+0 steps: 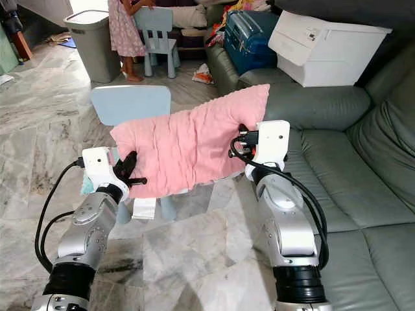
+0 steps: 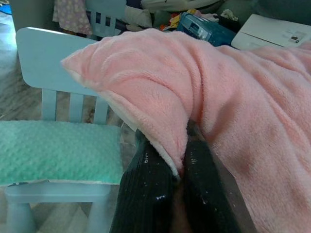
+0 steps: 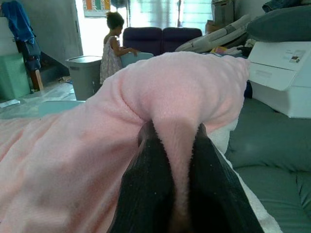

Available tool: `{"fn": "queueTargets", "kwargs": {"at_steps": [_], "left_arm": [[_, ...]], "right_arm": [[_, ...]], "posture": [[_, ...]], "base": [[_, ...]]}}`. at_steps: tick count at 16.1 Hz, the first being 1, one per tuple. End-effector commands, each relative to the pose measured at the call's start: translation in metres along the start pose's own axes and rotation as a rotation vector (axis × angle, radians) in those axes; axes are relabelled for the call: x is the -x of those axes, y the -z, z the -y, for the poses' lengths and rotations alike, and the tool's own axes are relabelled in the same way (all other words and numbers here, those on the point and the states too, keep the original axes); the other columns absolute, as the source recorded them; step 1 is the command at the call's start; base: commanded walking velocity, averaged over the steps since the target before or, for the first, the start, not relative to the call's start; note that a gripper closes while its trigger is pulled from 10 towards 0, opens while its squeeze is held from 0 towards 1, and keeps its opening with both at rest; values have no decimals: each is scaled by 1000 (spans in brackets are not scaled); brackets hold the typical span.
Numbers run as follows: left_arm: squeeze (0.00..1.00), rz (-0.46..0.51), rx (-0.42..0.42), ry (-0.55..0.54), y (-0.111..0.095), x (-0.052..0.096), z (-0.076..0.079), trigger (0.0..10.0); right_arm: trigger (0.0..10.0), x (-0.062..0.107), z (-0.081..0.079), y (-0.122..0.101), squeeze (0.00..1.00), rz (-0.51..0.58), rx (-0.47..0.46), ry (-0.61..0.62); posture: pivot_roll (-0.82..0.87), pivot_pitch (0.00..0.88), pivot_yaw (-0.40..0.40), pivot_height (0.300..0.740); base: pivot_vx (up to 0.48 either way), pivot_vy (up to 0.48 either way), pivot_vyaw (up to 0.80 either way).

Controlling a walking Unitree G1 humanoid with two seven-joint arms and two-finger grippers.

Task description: Move the pillow to the sofa

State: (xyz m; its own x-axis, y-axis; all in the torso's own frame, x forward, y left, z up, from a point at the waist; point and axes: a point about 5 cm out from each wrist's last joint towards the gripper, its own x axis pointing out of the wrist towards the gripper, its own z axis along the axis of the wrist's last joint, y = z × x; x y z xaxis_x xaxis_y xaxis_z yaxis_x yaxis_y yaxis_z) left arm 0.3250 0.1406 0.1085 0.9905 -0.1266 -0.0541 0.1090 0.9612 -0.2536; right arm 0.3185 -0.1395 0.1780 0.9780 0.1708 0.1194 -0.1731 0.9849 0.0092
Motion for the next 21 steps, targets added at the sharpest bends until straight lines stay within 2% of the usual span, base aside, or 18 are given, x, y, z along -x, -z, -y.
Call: {"fn": "queueTargets", "kwargs": {"at_steps": [1, 4, 12, 21], "left_arm": [[0, 17, -16, 25, -5, -4, 6, 10000], [0, 17, -19, 26, -5, -4, 6, 10000], [0, 12, -18, 31, -4, -3, 7, 10000], [0, 10, -19, 37, -4, -4, 7, 10000]], "right_arm": [[10000, -1, -1, -6, 0, 23, -4, -3], [10000, 0, -1, -6, 0, 27, -4, -2], [10000, 1, -1, -6, 0, 32, -1, -4], [10000, 0, -1, -7, 0, 35, 0, -2]], "posture": [[-187, 0, -3, 740], [-187, 0, -2, 740], [-185, 0, -2, 740], [-186, 0, 0, 740]], "base": [[0, 0, -800], [0, 0, -706], [0, 0, 0], [0, 357, 0]]}}
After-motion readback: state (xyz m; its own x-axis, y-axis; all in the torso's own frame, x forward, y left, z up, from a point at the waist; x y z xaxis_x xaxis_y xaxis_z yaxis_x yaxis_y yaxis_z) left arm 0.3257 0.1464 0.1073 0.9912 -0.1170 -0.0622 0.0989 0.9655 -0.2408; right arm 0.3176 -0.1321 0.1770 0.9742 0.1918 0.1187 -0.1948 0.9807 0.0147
